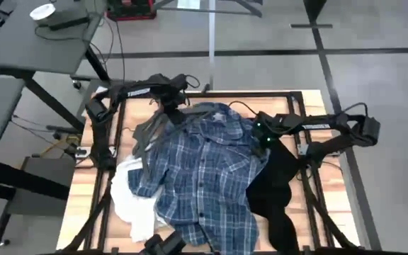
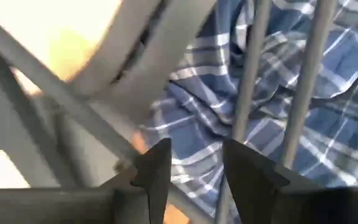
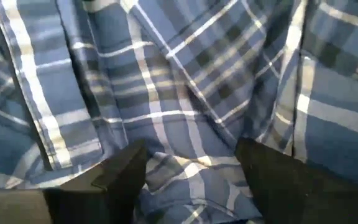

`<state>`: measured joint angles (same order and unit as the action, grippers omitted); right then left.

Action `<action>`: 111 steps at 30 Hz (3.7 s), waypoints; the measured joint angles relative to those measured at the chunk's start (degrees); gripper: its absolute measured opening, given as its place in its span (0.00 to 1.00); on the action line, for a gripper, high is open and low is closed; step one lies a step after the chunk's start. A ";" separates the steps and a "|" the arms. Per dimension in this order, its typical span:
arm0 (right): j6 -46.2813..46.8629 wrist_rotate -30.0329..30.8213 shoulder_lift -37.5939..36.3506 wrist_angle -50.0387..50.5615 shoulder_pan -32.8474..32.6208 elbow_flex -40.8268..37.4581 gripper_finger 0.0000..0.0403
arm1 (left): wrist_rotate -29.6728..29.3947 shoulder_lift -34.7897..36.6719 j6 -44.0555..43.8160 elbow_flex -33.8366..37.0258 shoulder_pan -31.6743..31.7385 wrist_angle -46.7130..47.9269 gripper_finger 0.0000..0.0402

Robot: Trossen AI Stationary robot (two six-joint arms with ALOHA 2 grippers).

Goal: Hang clothes
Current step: Hang the blue long sleeve polo on the rack

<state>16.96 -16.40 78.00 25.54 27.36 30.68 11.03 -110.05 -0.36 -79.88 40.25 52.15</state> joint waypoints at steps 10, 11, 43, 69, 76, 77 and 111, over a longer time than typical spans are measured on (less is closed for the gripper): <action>1.17 0.07 0.00 -0.40 -0.34 0.04 0.61 | -16.13 0.08 -6.52 3.31 0.05 -4.46 0.32; 1.17 0.11 0.00 -0.40 -0.37 0.04 0.61 | -17.77 0.05 -6.31 3.37 0.26 -3.11 0.32; 0.95 0.23 -0.72 -6.38 0.17 6.35 0.61 | -10.42 22.08 -12.93 -2.99 -4.79 14.28 0.32; -3.33 0.00 -0.83 -8.42 0.00 6.45 0.61 | -5.38 36.68 18.96 27.22 -22.01 10.07 0.30; -3.28 0.00 -0.83 -8.07 -0.70 6.45 0.61 | -11.00 35.94 24.81 30.87 -22.38 8.03 0.30; -3.12 0.00 -0.83 -8.07 -0.81 6.45 0.61 | -12.20 35.90 24.79 30.97 -22.37 6.81 0.30; 0.75 -0.04 -0.87 -8.64 -2.22 6.49 0.61 | -7.64 35.92 36.82 36.26 -23.04 -1.00 0.13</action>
<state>17.71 -16.45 77.12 16.91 25.14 37.17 3.39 -74.13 36.47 -43.62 17.21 51.15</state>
